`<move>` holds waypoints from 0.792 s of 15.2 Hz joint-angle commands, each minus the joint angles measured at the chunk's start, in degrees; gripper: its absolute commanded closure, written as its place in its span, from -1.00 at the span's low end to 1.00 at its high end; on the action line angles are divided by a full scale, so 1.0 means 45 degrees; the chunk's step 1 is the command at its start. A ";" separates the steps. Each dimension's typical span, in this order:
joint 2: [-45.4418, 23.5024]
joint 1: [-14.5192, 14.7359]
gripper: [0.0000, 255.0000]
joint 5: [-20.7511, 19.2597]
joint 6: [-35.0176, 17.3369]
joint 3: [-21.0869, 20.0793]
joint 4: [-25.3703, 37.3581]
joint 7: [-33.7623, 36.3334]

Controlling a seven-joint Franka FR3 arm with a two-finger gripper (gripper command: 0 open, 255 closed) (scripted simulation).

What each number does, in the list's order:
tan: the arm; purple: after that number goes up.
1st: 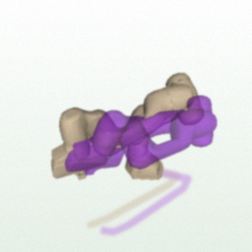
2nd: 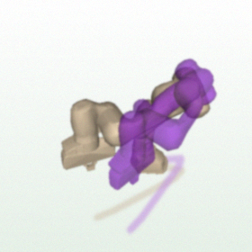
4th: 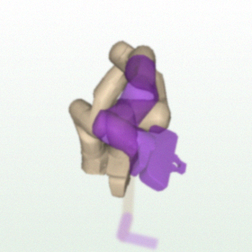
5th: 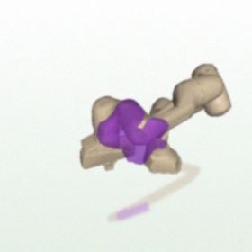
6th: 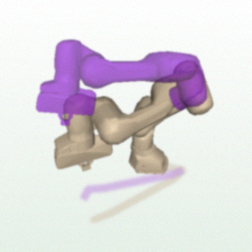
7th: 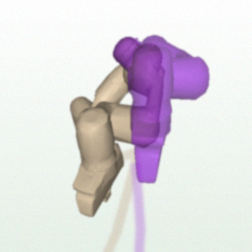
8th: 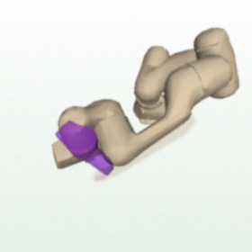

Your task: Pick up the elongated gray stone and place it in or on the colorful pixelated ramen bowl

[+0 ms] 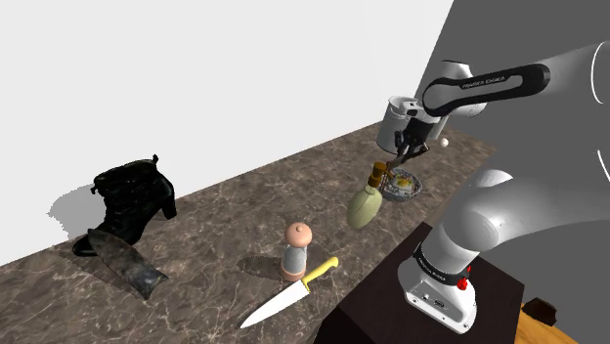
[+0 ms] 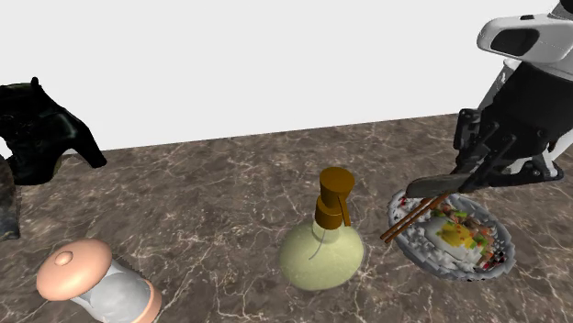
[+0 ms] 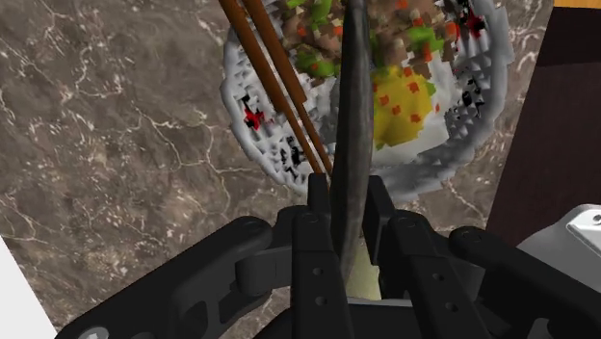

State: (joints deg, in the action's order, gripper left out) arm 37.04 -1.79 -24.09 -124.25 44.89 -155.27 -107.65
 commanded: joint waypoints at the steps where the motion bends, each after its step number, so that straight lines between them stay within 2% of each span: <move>1: -0.0017 -0.0380 1.00 -0.0325 0.0182 0.0659 0.0302 -0.0869; 12: -0.1726 0.0311 1.00 -0.0486 -0.2403 0.2151 -0.0540 -0.1217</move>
State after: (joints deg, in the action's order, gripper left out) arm 29.88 -0.60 -26.17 -133.91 54.04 -157.19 -113.05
